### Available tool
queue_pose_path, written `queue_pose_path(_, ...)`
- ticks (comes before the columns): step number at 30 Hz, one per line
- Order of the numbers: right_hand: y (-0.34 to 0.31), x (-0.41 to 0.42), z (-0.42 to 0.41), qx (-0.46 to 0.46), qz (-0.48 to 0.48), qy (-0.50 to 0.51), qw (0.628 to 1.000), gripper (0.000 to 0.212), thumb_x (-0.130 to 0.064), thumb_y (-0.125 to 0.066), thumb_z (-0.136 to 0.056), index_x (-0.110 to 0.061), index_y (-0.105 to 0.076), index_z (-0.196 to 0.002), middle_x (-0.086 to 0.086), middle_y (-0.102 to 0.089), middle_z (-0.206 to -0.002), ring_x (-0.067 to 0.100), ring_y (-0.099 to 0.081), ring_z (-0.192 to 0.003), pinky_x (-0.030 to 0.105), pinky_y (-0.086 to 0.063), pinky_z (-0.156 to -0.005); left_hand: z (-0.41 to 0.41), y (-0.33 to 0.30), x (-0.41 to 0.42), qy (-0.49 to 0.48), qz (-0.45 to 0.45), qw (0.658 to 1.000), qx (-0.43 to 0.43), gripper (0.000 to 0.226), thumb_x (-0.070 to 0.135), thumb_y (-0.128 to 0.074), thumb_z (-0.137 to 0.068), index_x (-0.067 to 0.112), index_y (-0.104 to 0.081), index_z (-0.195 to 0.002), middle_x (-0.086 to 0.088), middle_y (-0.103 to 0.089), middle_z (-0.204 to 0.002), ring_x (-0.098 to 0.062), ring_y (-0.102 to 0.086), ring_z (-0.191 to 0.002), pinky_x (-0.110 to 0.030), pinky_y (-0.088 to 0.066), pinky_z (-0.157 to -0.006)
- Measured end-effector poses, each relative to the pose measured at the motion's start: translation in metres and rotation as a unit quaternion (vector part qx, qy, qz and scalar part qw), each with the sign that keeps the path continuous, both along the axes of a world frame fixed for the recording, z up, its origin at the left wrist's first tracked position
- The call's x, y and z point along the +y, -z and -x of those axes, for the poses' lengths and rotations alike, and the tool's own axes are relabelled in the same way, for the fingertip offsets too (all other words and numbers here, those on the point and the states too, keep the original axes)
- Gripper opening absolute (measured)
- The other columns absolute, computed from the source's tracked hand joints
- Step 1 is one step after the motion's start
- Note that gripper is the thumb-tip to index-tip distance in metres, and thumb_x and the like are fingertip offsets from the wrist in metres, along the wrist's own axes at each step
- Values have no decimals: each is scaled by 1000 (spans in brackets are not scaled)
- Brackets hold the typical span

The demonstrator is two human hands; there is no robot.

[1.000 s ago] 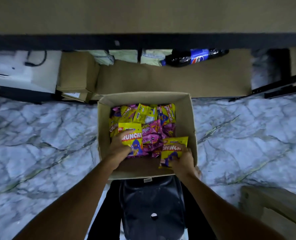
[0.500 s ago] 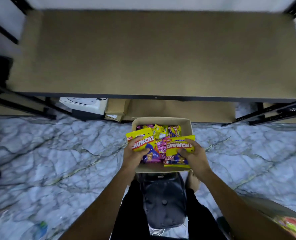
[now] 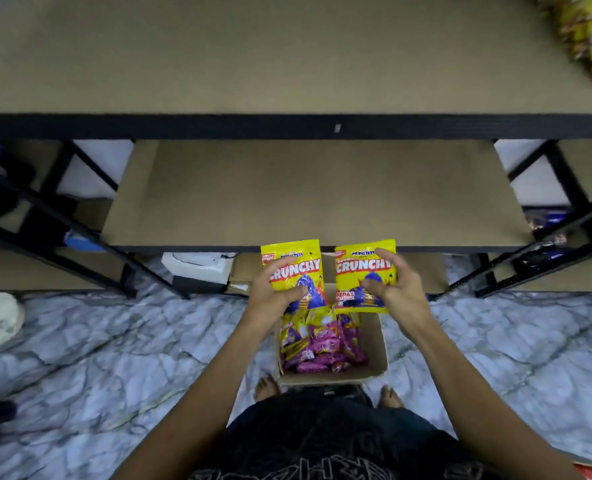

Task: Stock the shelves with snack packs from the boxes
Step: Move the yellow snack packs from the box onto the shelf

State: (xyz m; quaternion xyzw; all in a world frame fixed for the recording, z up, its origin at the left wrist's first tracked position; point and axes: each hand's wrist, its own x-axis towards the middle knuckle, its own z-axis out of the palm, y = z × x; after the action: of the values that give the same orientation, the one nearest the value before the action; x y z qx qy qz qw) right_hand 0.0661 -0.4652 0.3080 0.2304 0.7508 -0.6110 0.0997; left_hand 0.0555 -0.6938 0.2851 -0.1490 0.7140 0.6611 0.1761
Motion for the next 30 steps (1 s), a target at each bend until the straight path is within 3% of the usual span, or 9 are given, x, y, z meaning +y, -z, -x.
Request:
queue_pose_path(2,-27,2,-1,38,5,2,999,60,3,-75,-79,-21,-57,-130,-1,-65,-113,2,-64,-87,21,-55,-75,4,-23,0,27,8,999,32,51,12,-84,-72,40,-66,-111,27,-57,-121,-8,-53,-122,-39,-48,-101)
queue_pose_path(5,-66,2,2,97,26,10,995,60,5,-72,-80,-24,-55,-130,-4,-66,-108,2,-67,-83,17,-54,-66,16,-65,-2,66,6,995,77,53,12,-83,-73,42,-64,-112,20,-57,-127,-10,-51,-125,-37,-48,-101)
queue_pose_path(9,-123,5,22,204,32,37,978,61,7,-70,-82,-25,-53,-130,-3,-65,-109,4,-67,-87,19,-55,-66,50,-137,6,88,-31,985,148,50,2,-78,-77,31,-63,-114,15,-60,-114,1,-63,-103,-16,-53,-69)
queue_pose_path(11,-147,9,34,258,45,42,964,61,9,-69,-81,-26,-53,-128,0,-64,-112,5,-67,-90,20,-56,-69,66,-169,13,91,-48,978,183,49,0,-77,-77,27,-63,-115,14,-62,-107,-2,-67,-95,-16,-52,-60)
queue_pose_path(14,-173,25,60,310,74,34,947,62,11,-67,-81,-29,-54,-127,0,-65,-116,11,-67,-97,26,-57,-74,94,-203,32,96,-51,966,234,50,0,-78,-76,28,-64,-115,12,-63,-108,-1,-66,-93,-18,-54,-64)
queue_pose_path(17,-192,56,98,342,52,18,938,63,12,-67,-82,-23,-50,-131,-16,-67,-109,6,-67,-97,28,-58,-76,132,-222,67,77,-62,957,271,52,-4,-78,-75,26,-63,-115,6,-62,-116,-5,-66,-99,-25,-57,-75)
queue_pose_path(19,-201,82,129,344,27,-7,939,64,9,-69,-82,-24,-49,-132,-18,-62,-115,7,-65,-103,32,-59,-80,161,-226,96,72,-46,956,282,55,-4,-79,-73,27,-63,-116,8,-62,-116,-4,-65,-99,-20,-55,-74)
queue_pose_path(25,-192,151,221,281,-66,-23,957,75,0,-74,-78,-27,-45,-141,2,-51,-138,20,-54,-122,42,-53,-97,230,-217,173,57,3,959,278,65,-8,-80,-69,22,-61,-123,8,-56,-119,1,-59,-98,-5,-47,-65)
queue_pose_path(30,-176,176,257,276,-62,28,959,74,6,-71,-78,-22,-45,-141,-2,-50,-132,13,-49,-118,23,-49,-85,266,-207,209,45,36,955,290,63,-5,-79,-72,25,-59,-124,8,-58,-113,-4,-61,-97,-7,-49,-62)
